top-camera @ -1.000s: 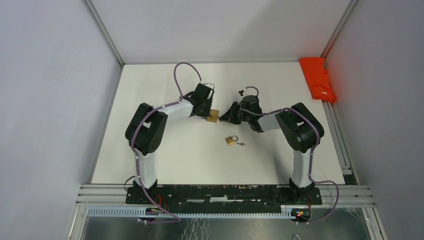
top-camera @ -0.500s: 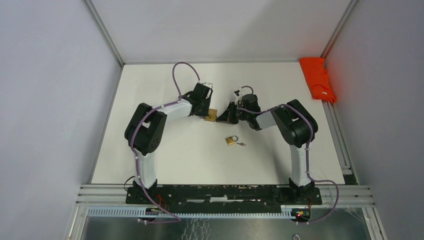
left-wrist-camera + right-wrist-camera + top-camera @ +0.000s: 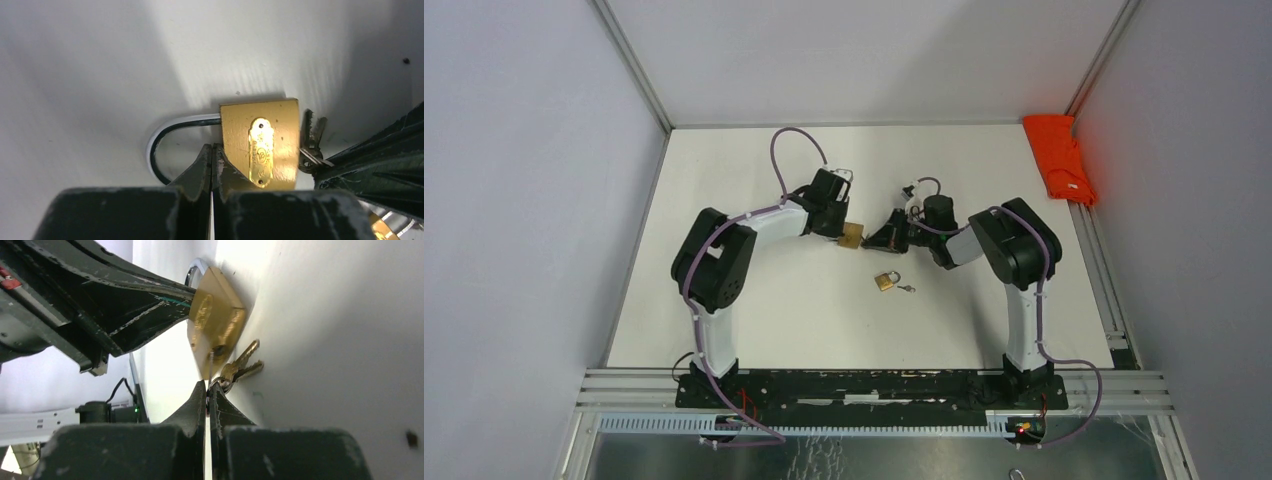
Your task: Unlock with the key
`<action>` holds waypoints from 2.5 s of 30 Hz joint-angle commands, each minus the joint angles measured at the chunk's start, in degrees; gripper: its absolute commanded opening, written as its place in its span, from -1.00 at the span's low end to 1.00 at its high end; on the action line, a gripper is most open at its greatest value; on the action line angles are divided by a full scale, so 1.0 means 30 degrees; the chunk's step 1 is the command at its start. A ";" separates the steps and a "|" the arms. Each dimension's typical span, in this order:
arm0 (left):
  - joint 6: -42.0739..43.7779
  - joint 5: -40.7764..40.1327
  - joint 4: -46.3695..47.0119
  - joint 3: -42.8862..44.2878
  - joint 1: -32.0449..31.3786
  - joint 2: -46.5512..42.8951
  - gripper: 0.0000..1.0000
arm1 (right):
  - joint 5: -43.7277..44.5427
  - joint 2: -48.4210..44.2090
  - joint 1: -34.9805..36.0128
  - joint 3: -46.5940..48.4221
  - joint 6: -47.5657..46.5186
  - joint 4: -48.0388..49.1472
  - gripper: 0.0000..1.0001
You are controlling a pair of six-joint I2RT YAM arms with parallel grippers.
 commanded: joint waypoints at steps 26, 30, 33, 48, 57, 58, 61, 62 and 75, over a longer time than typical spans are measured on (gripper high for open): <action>0.1433 1.8314 0.7460 -0.5017 -0.1433 -1.1456 -0.62 | -0.5372 -1.8718 -0.0659 -0.3508 -1.4899 -1.0869 -1.00; 0.2305 2.0712 0.6249 -0.4129 -0.1946 -1.1657 -0.52 | -0.5780 -2.1575 -0.0385 -0.3416 -1.5118 -1.1775 -1.00; 0.2917 2.1209 0.5252 -0.3408 -0.2000 -1.2251 -0.51 | -0.5766 -2.2846 -0.0356 -0.3227 -1.5638 -1.2813 -1.00; 0.3480 2.2963 0.3683 -0.2288 -0.2036 -1.3531 -0.25 | -0.5717 -2.3692 0.0981 -0.3272 -1.5486 -1.2932 -1.00; 0.3846 2.2670 0.3021 -0.1988 -0.2066 -1.3294 -0.18 | -0.5322 -2.3344 0.1289 -0.2545 -1.5153 -1.2669 -1.00; 0.3851 2.2701 0.3009 -0.1987 -0.2087 -1.3244 -0.18 | -0.5219 -2.3315 0.1317 -0.2461 -1.5117 -1.2670 -1.00; 0.3831 2.2613 0.2993 -0.2016 -0.2194 -1.3145 -0.17 | -0.5127 -2.3176 0.1401 -0.2210 -1.5005 -1.2624 -1.00; 0.3831 2.2540 0.3009 -0.2042 -0.2250 -1.3115 -0.17 | -0.5117 -2.3126 0.1419 -0.2136 -1.4945 -1.2612 -1.00; 0.3487 2.2054 0.3573 -0.2075 -0.2588 -1.2536 -0.24 | -0.4942 -2.2735 0.1685 -0.2026 -1.4807 -1.2408 -1.00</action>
